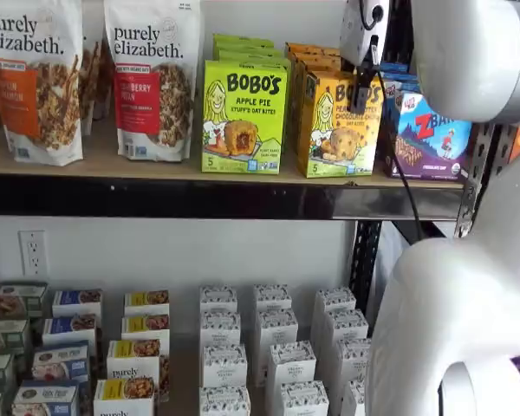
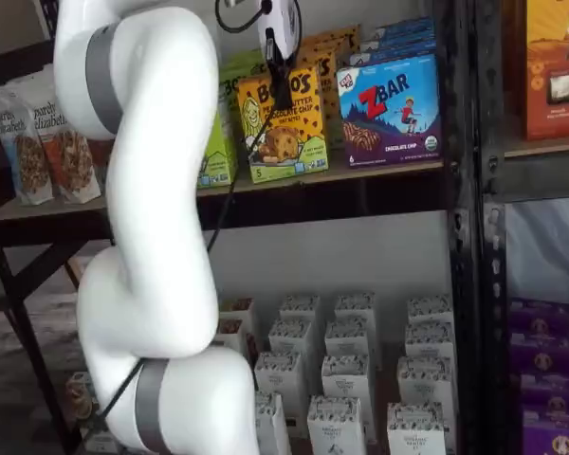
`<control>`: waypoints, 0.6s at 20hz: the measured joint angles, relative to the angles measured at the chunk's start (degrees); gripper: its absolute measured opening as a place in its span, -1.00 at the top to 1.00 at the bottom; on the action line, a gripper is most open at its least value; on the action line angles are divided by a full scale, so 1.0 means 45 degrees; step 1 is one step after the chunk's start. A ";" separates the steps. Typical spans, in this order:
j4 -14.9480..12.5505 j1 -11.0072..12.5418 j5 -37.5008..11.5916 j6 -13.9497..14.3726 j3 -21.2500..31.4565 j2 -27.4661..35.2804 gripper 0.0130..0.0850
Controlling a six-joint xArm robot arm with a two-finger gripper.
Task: Pick up the orange box on the top shelf, the fifth box from the left
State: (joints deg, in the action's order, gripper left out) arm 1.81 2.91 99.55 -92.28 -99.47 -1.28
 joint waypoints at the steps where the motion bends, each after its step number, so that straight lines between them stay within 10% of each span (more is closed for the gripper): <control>1: -0.0004 0.0000 -0.0009 -0.0003 0.0006 -0.0001 -0.11; 12: -0.0063 0.0030 -0.0009 -0.0042 0.0017 -0.0007 -0.11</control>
State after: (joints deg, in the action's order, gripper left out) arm 1.53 3.04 99.51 -92.47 -99.39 -1.32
